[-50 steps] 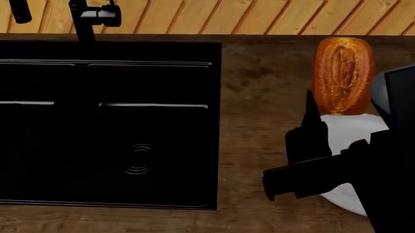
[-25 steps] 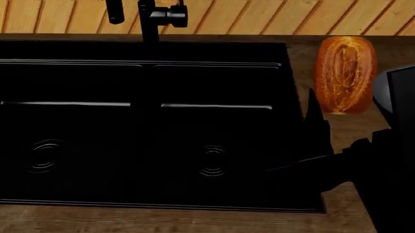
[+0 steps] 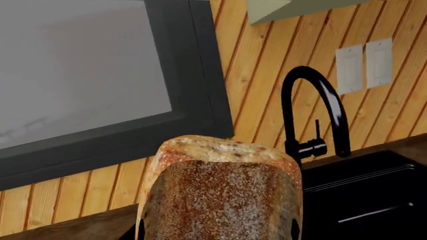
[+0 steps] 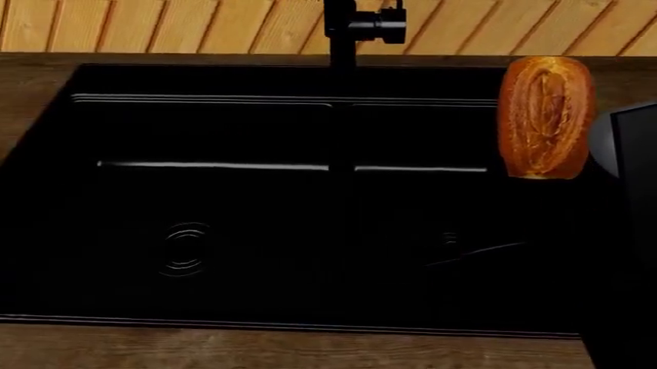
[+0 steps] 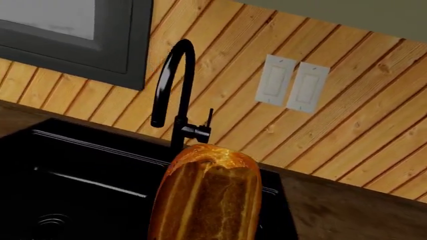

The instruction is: Place all breads on the cutting board.

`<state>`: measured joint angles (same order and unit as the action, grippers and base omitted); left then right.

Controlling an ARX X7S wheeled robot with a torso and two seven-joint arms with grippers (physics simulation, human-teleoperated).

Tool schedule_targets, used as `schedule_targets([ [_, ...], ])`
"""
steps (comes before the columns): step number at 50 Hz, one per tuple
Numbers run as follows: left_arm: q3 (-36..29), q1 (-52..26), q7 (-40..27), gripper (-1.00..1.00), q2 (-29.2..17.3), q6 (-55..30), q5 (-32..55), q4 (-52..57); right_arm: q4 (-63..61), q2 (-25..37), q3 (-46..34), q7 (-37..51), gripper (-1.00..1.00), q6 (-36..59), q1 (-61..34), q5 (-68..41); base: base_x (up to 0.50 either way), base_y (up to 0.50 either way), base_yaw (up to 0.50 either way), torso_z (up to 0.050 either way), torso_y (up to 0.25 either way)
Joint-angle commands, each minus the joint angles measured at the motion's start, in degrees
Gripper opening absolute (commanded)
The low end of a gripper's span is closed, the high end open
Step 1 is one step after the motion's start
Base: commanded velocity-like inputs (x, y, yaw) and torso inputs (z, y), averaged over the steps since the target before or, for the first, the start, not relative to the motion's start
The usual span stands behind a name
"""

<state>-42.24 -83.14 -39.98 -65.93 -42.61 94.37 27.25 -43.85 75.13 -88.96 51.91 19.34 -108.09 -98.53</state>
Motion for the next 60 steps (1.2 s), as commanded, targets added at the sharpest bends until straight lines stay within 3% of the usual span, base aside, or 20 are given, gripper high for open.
schedule_targets([
  [1, 0.0, 0.3, -1.2, -1.0, 0.2, 1.1, 1.2, -0.5, 0.3, -0.4, 1.8, -0.1, -1.0, 0.4, -1.5, 2.1, 0.0, 0.5, 0.0, 0.01, 0.0],
  [60, 0.8, 0.3, -1.7, -1.0, 0.7, 1.2, 1.4, -0.7, 0.6, -1.6, 3.1, 0.0, -1.0, 1.2, 0.1, 2.9, 0.0, 0.5, 0.0, 0.0, 0.001],
])
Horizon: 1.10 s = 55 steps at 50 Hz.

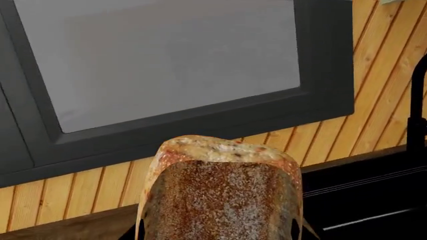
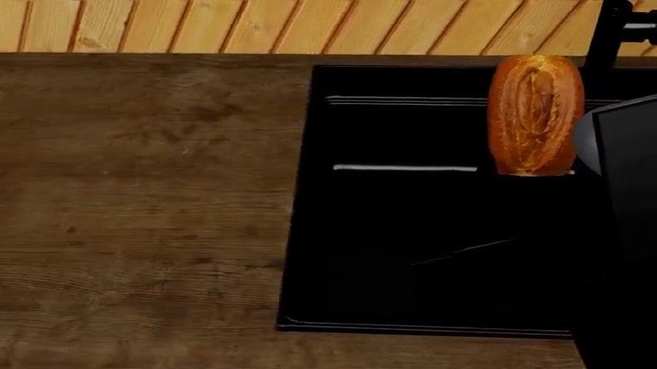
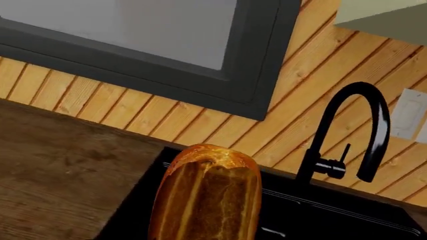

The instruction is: Place all breads on the cutting board.

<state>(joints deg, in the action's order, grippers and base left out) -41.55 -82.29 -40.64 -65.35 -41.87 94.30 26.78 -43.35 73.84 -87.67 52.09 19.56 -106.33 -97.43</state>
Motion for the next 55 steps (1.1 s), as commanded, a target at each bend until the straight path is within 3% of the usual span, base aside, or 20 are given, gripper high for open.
schedule_targets([
  [1, 0.2, -0.5, -1.1, -1.0, 0.0, 0.5, 1.5, -0.3, 0.1, -0.3, 1.8, -0.3, -1.0, 0.9, -1.5, 2.0, 0.01, 0.5, 0.0, 0.0, 0.01],
  [55, 0.5, 1.5, -1.1, -1.0, 0.0, 1.7, 0.7, -0.2, 1.5, -2.6, 2.4, -0.2, -1.0, -1.2, 1.7, 4.3, 0.01, 0.5, 0.0, 0.0, 0.001],
])
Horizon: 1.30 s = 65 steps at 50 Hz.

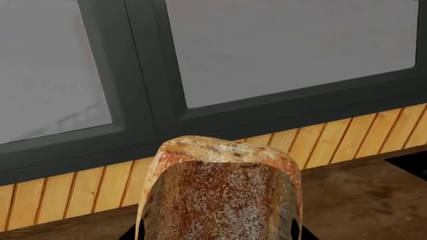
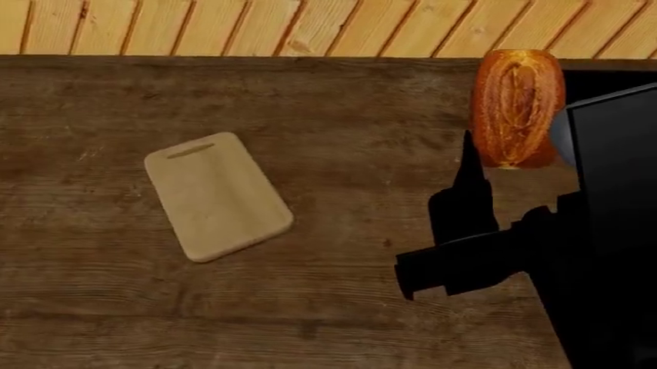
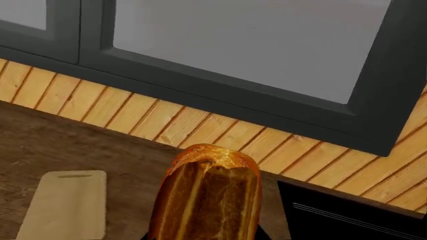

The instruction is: Place all breads on the cutting board.

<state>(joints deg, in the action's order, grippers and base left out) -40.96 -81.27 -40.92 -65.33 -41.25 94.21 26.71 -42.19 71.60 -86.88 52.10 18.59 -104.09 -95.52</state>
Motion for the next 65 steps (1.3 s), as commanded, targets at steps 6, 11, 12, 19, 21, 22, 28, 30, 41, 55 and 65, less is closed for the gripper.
schedule_targets([
  [6, -0.2, 0.5, -0.8, -1.0, 0.2, 0.9, 0.7, -0.1, 0.2, 0.1, 1.6, -0.5, -1.0, -0.6, 0.0, 3.0, 0.01, 0.5, 0.0, 0.0, 0.002],
  [11, -0.1, 0.5, -0.9, -1.0, 0.1, 1.0, 0.8, 0.0, 0.3, 0.5, 1.9, 0.1, -1.0, -0.7, -0.1, 2.9, 0.01, 0.48, 0.0, 0.0, 0.0],
  [12, 0.0, 0.5, -1.0, -1.0, 0.1, 0.9, 0.9, 0.1, 0.2, 0.5, 1.8, 0.3, -1.0, -0.6, 0.0, 3.0, 0.01, 0.34, 0.0, 0.0, 0.0],
  [19, 0.0, -0.1, -1.2, -1.0, 0.5, 0.4, 1.1, -0.1, 0.1, 0.7, 2.4, 0.6, -1.0, -1.4, 0.0, 2.2, 0.0, 0.01, 0.0, 0.001, 0.001],
  [21, 0.0, -0.5, -1.2, -1.0, 0.8, 0.1, 1.2, -0.3, 0.3, 0.6, 2.7, 0.5, -1.0, -1.4, -0.4, 1.7, 0.0, 0.0, 0.0, 0.0, 0.0],
  [22, 0.0, -0.6, -1.1, -1.0, 0.9, 0.0, 1.1, -0.5, 0.6, 0.4, 2.7, 0.6, -1.0, -1.2, -0.4, 1.3, 0.0, 0.0, 0.0, 0.0, 0.0],
  [28, -0.3, -0.7, -1.1, -1.0, 1.3, -0.4, 0.4, 0.3, 0.4, 0.1, 3.0, -0.2, -1.0, -1.8, -0.2, 0.7, 0.0, 0.0, 0.0, 0.0, 0.002],
  [30, -0.3, -0.8, -0.9, -1.0, 1.3, -0.5, 0.3, -0.1, 0.2, 0.0, 3.2, -0.5, -1.0, -1.5, -0.5, 0.7, 0.27, 0.0, 0.0, 0.0, 0.0],
  [41, 0.5, -1.7, -0.6, -1.0, 0.6, -0.7, 0.7, -0.9, -0.1, -0.1, 3.2, -1.3, -1.0, -1.4, 0.0, 2.3, 0.48, 0.0, 0.0, 0.0, 0.001],
  [55, 0.2, -1.1, -1.3, -1.0, 0.3, -1.2, 1.1, 0.2, -0.1, 0.1, 3.4, -1.1, -1.0, -2.7, 1.2, 3.3, 0.5, 0.03, 0.0, 0.0, 0.002],
  [65, -0.1, -1.2, -0.7, -1.0, 1.4, -1.5, 0.2, -0.4, -0.1, 0.3, 3.7, -1.2, -1.0, -2.2, 1.1, 3.1, 0.5, 0.0, 0.0, 0.001, 0.003],
])
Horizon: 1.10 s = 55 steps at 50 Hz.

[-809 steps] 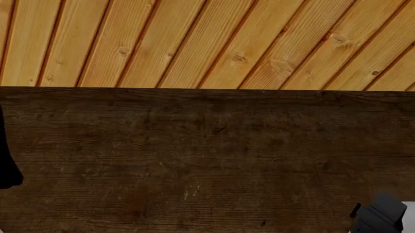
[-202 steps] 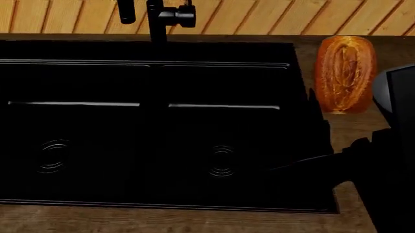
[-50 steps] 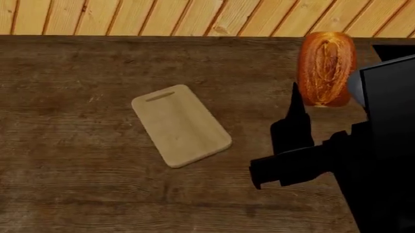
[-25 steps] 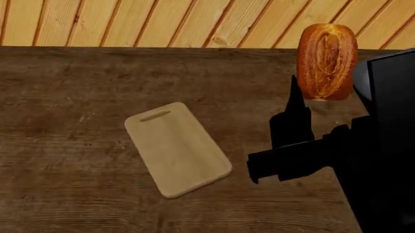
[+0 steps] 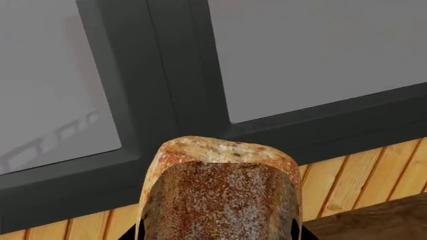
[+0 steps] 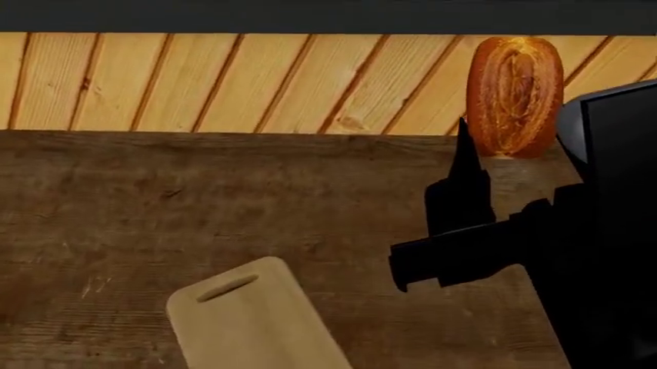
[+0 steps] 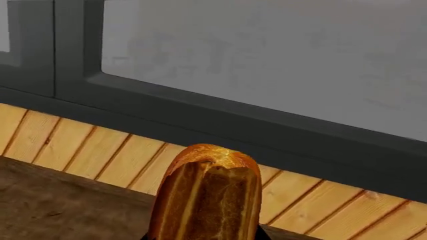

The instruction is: Place all breads on the cutting board.

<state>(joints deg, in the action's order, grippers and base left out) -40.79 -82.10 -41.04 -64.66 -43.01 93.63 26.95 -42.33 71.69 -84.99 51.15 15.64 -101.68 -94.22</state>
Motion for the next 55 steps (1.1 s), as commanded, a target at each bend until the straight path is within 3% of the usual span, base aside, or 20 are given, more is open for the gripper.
schedule_targets([
  [1, -0.3, -0.4, -0.6, -1.0, 0.8, 0.3, 0.7, -0.7, 0.1, 0.2, 1.8, -0.2, -1.0, 0.9, -1.4, 1.8, 0.5, 0.0, 0.0, 0.0, 0.0],
  [15, -0.2, 0.3, -0.8, -1.0, 0.6, 0.6, 0.8, -0.1, -0.2, 0.2, 1.6, 0.0, -1.0, 1.1, -0.4, 2.6, 0.45, 0.0, 0.0, 0.0, 0.002],
  [20, -1.2, -1.9, 0.2, -1.0, 2.6, -1.9, -0.4, -1.3, -0.2, 0.2, 1.8, 0.4, -1.0, 1.4, -0.7, 2.2, 0.09, 0.0, 0.0, 0.0, 0.0],
  [28, -9.2, -16.5, 11.3, -1.0, 15.4, -16.4, -9.4, -12.2, -0.2, -0.2, 1.8, 1.0, -1.0, 1.6, -0.3, 1.4, 0.0, 0.0, 0.0, 0.0, 0.001],
  [35, -16.8, -22.0, 23.3, -1.0, 22.7, -23.2, -15.5, -19.8, -0.2, 0.1, 2.0, 0.7, -1.0, 2.0, -0.4, 0.7, 0.0, 0.0, 0.0, 0.001, 0.0],
  [44, -27.6, -25.0, 36.5, -1.0, 28.4, -24.5, -26.5, -24.1, -0.4, 0.5, 1.8, 0.7, -1.0, 2.7, -0.2, 1.0, 0.0, 0.0, 0.0, 0.0, 0.001],
  [55, -35.9, -23.9, 45.0, -1.0, 33.6, -23.7, -31.9, -27.0, -0.3, 0.5, 1.8, -0.1, -1.0, 1.3, 1.2, 1.8, 0.0, 0.0, 0.0, 0.0, 0.001],
])
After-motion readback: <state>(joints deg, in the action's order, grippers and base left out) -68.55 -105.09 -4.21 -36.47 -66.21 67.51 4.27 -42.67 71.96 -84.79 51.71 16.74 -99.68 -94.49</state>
